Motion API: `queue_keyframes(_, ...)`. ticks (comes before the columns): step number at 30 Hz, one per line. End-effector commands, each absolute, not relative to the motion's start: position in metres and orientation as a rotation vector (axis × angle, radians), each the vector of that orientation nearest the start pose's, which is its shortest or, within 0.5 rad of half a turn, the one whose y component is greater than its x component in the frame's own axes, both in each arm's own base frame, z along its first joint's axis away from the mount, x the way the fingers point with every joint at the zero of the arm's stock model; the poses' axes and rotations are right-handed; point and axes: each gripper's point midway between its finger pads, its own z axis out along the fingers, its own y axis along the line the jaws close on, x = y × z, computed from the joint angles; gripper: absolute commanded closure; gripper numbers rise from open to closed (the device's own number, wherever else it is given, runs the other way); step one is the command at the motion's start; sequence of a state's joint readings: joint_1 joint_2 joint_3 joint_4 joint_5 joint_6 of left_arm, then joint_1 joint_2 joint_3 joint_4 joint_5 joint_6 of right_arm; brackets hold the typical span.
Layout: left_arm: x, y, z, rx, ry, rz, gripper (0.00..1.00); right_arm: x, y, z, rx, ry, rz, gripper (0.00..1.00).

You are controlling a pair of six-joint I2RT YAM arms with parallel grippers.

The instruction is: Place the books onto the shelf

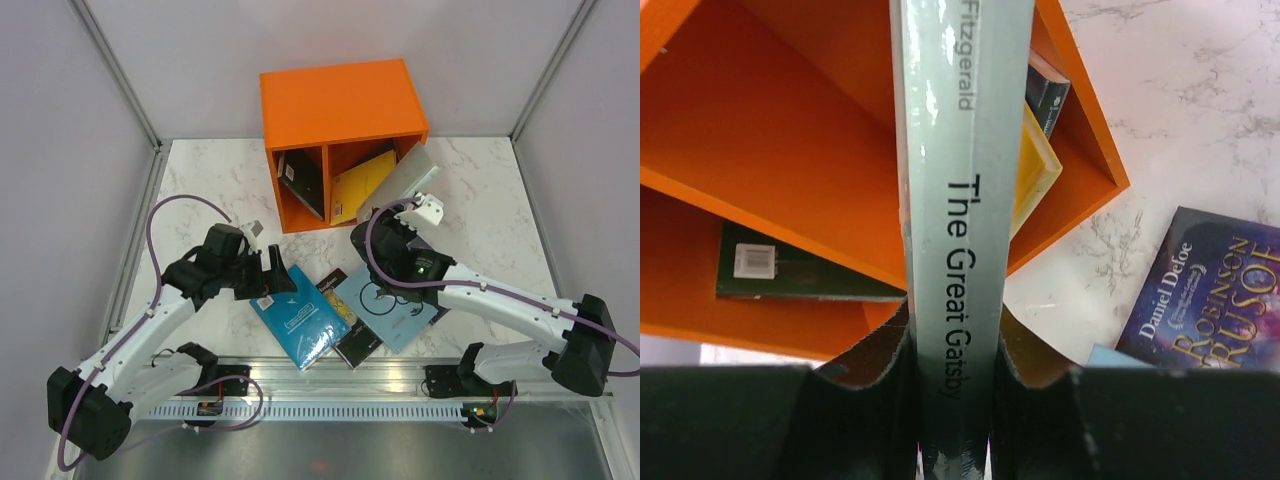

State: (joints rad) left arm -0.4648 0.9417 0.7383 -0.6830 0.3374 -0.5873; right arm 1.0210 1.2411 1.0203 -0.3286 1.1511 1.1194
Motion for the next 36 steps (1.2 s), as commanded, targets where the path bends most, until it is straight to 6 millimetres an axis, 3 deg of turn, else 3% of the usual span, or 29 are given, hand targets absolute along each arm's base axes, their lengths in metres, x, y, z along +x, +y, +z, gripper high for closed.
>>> queue_keyframes(1, 0.178, -0.175, 0.133, 0.048, 2.572, -0.819, 0.00, 0.322, 0.231, 0.304, 0.699, 1.582, 0.457, 1.00)
queue_keyframes(5, 0.178, -0.176, 0.133, 0.053, 2.574, -0.823, 0.00, 0.313, 0.251, 0.302, 0.663, 1.619, 0.524, 1.00)
queue_keyframes(9, 0.178, -0.177, 0.131, 0.051, 2.576, -0.829, 0.00, 0.312, 0.245, 0.292, 0.680, 1.605, 0.493, 1.00)
queue_keyframes(17, 0.178, -0.179, 0.129, 0.056, 2.578, -0.836, 0.00, 0.330, 0.257, 0.309, 0.644, 1.582, 0.452, 1.00)
queue_keyframes(20, 0.178, -0.179, 0.129, 0.060, 2.576, -0.836, 0.00, 0.346, 0.250, 0.306, 0.671, 1.559, 0.431, 1.00)
queue_keyframes(28, 0.177, -0.179, 0.128, 0.056, 2.578, -0.831, 0.00, 0.384, 0.191, 0.292, 0.835, 1.413, 0.348, 1.00)
queue_keyframes(31, 0.178, -0.179, 0.128, 0.055, 2.575, -0.830, 0.00, 0.400, 0.179, 0.270, 0.862, 1.387, 0.304, 1.00)
queue_keyframes(34, 0.178, -0.179, 0.128, 0.053, 2.574, -0.826, 0.00, 0.410, 0.172, 0.264, 0.887, 1.333, 0.268, 1.00)
queue_keyframes(35, 0.177, -0.179, 0.127, 0.053, 2.575, -0.827, 0.00, 0.414, 0.172, 0.246, 0.870, 1.349, 0.221, 1.00)
queue_keyframes(36, 0.177, -0.179, 0.128, 0.055, 2.573, -0.830, 0.00, 0.417, 0.171, 0.241, 0.880, 1.338, 0.217, 1.00)
